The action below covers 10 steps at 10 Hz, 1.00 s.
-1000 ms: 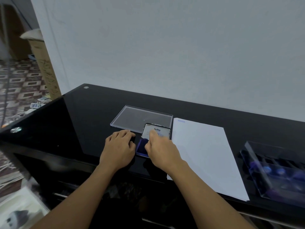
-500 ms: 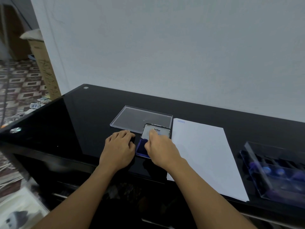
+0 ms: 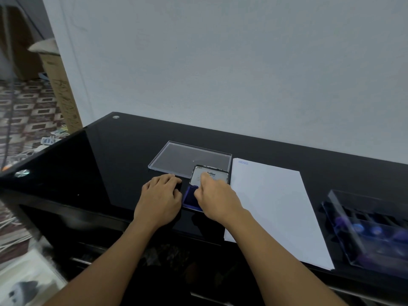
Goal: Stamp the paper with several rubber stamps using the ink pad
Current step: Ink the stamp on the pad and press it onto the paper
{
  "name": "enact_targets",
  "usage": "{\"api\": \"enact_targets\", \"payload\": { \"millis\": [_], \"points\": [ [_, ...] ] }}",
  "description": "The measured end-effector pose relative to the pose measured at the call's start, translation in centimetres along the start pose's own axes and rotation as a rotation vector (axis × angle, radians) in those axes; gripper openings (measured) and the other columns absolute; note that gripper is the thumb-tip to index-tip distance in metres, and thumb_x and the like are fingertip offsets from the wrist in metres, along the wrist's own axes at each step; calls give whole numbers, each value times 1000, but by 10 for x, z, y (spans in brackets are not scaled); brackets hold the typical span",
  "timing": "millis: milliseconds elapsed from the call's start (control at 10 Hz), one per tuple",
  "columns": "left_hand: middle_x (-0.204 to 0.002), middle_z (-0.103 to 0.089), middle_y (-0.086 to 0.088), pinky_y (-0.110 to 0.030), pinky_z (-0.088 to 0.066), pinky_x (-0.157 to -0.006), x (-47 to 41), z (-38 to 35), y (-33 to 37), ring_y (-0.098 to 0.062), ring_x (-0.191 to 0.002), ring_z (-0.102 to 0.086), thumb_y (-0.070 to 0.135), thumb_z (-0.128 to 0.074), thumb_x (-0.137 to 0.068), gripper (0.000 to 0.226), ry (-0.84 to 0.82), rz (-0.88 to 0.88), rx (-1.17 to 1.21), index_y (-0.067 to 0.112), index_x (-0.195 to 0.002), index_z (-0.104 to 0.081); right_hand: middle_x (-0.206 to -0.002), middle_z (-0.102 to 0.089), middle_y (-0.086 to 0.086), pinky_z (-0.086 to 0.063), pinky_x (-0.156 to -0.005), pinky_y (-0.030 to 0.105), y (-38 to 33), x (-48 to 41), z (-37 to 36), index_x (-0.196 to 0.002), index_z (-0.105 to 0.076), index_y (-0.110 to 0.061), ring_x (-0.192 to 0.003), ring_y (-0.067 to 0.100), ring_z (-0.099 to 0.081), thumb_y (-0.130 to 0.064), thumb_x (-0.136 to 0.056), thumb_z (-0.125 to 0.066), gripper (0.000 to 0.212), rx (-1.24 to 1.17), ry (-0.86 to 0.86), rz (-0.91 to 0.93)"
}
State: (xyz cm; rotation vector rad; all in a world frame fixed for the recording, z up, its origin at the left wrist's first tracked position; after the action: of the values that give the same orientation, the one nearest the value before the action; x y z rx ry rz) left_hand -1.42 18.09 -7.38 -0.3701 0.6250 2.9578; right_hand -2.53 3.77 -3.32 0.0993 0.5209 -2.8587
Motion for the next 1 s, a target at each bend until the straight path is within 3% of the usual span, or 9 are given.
{"api": "enact_targets", "payload": {
  "millis": [300,400,600,800,900,1000],
  "points": [
    [-142,-49,11,-41,-26,-114,0,-1,-1,-14,-134,-38,28,-41,-98,38,5,0,3,28,-134,-54,-67,-39,-4,-23,-47,27,-3,9,3,-89,-31,-20,-57,12,-36,-22,-102,-39,16,6,33,8],
    [-142,-49,11,-41,-27,-113,0,-1,-1,-14,-134,-39,28,-41,-98,37,6,-4,-4,28,-134,-54,-75,-44,-4,-25,-48,23,-5,12,3,-92,-31,-22,-63,18,-44,-24,-104,-39,14,11,39,23],
    [-144,-48,11,-40,-26,-114,1,0,-1,-14,-135,-38,27,-41,-99,38,9,-2,2,27,-135,-54,-68,-39,-2,-27,-51,30,-2,6,3,-90,-33,-18,-58,14,-37,-22,-102,-39,14,1,2,-9],
    [-145,-47,10,-41,-26,-115,1,0,-1,-14,-137,-37,27,-41,-99,39,1,4,6,27,-135,-53,-72,-46,2,-38,-59,36,0,0,-1,-89,-35,-17,-71,28,-51,-22,-101,-41,14,-23,-29,-32],
    [-146,-47,10,-40,-25,-115,1,0,0,-14,-137,-36,27,-40,-99,39,-1,6,9,27,-136,-53,-70,-42,-2,-30,-51,29,-1,5,0,-89,-33,-19,-63,21,-44,-22,-102,-40,15,-16,-5,-9],
    [-147,-46,10,-40,-24,-115,1,0,0,-14,-138,-36,27,-40,-99,39,-4,5,7,27,-137,-53,-69,-42,-2,-26,-49,31,-2,8,1,-89,-32,-19,-64,23,-43,-22,-102,-39,15,3,26,6]
  ]
}}
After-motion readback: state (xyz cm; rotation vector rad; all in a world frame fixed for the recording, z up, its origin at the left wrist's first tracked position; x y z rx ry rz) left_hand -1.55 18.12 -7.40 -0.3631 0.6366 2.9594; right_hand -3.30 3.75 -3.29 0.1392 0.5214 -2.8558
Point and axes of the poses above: each hand's wrist, its own x-axis away from the middle knuckle, its own z-axis out of the back of the hand, y = z × x, the point moved 8 cm from there along -x, towards the middle knuckle
